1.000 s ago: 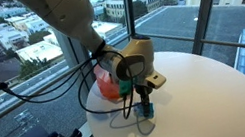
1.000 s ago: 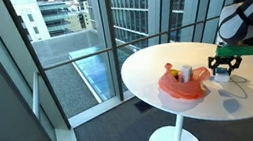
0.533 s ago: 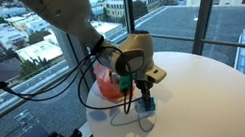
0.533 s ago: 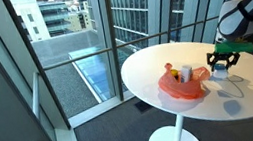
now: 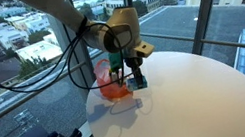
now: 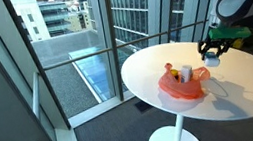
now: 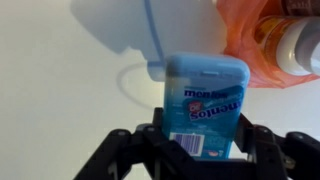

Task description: Put the blue container in the plastic bag

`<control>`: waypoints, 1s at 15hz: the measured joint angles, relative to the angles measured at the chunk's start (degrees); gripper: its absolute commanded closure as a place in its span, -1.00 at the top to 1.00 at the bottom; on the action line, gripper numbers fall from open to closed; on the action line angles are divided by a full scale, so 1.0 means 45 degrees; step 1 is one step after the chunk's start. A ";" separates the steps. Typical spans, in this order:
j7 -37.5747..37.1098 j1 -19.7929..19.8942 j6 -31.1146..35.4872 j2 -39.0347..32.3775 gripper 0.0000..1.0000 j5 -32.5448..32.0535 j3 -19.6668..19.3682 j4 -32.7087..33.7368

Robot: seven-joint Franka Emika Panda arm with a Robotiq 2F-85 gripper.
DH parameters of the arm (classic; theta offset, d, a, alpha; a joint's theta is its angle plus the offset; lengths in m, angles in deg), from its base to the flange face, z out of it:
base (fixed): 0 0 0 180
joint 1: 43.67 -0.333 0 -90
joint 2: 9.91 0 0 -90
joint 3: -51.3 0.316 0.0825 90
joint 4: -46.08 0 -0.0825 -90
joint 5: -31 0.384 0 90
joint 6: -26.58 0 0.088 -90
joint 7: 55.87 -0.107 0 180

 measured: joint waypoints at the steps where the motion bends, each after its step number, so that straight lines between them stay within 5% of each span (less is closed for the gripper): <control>1: 0.0085 -0.0085 -0.0278 0.0247 -0.20 -0.0085 0.0136 0.0001; 4: 0.0576 -0.0215 -0.1070 0.0862 -0.20 -0.0251 0.0641 0.0001; 5: 0.0816 -0.0227 -0.1332 0.1026 0.30 -0.0252 0.0817 0.0000; 10: 0.0818 -0.0161 -0.1370 0.0985 0.30 -0.0252 0.0909 -0.0025; 11: 0.0818 -0.0136 -0.1369 0.0971 -0.20 -0.0252 0.0909 -0.0025; 15: 0.0818 -0.0155 -0.1369 0.0945 -0.20 -0.0260 0.0958 -0.0031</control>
